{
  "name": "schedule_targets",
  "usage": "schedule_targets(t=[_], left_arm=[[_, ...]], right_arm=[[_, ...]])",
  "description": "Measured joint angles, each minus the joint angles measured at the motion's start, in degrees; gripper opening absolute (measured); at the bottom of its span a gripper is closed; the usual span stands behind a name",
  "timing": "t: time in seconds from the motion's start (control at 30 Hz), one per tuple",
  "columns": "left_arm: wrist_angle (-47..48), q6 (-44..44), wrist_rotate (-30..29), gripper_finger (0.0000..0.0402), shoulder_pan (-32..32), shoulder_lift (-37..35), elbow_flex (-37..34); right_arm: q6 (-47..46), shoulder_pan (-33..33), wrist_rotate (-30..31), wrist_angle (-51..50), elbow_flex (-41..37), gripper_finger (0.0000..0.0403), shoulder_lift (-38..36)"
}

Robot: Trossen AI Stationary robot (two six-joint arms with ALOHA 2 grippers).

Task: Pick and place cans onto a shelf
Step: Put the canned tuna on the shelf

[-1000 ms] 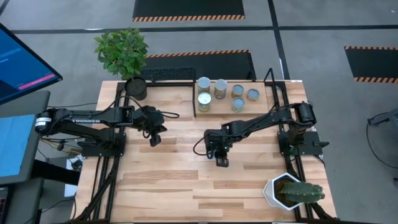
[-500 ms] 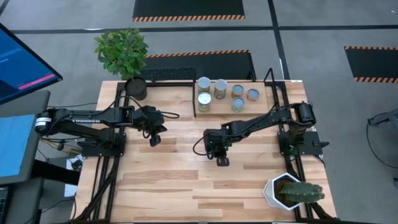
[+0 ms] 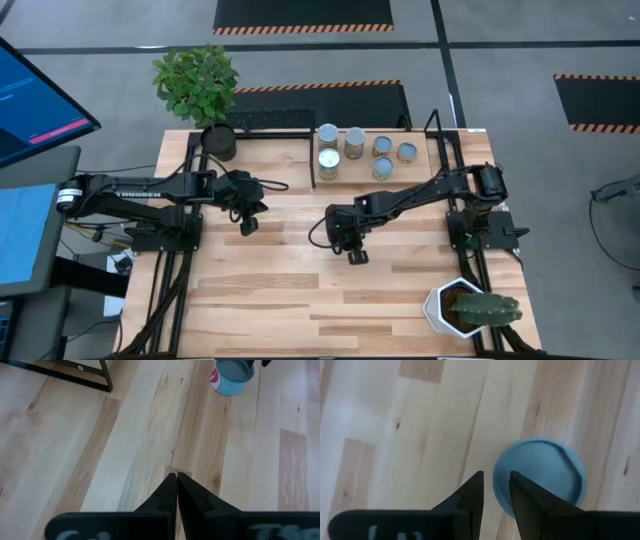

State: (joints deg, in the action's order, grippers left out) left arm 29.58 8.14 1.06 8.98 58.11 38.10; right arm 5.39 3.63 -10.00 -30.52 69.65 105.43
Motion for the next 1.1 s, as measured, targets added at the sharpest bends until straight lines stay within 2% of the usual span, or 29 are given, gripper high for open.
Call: schedule_targets(t=[0.27, 0.57, 1.1], left_arm=[[0.57, -0.02, 0.00, 0.0000, 0.00, 0.00, 0.01], [0.95, -0.45, 0.00, 0.0000, 0.01, 0.00, -0.01], [1.44, -0.17, -0.09, 0.0000, -0.01, 0.00, -0.01]], right_arm=[[1.89, -0.38, 2.60, -0.31, -0.48, 0.0120, 0.13], [2.58, -0.17, 2.14, -0.29, 0.13, 0.0120, 3.37], [1.71, -0.51, 1.25, -3.59, 4.83, 0.0120, 2.64]])
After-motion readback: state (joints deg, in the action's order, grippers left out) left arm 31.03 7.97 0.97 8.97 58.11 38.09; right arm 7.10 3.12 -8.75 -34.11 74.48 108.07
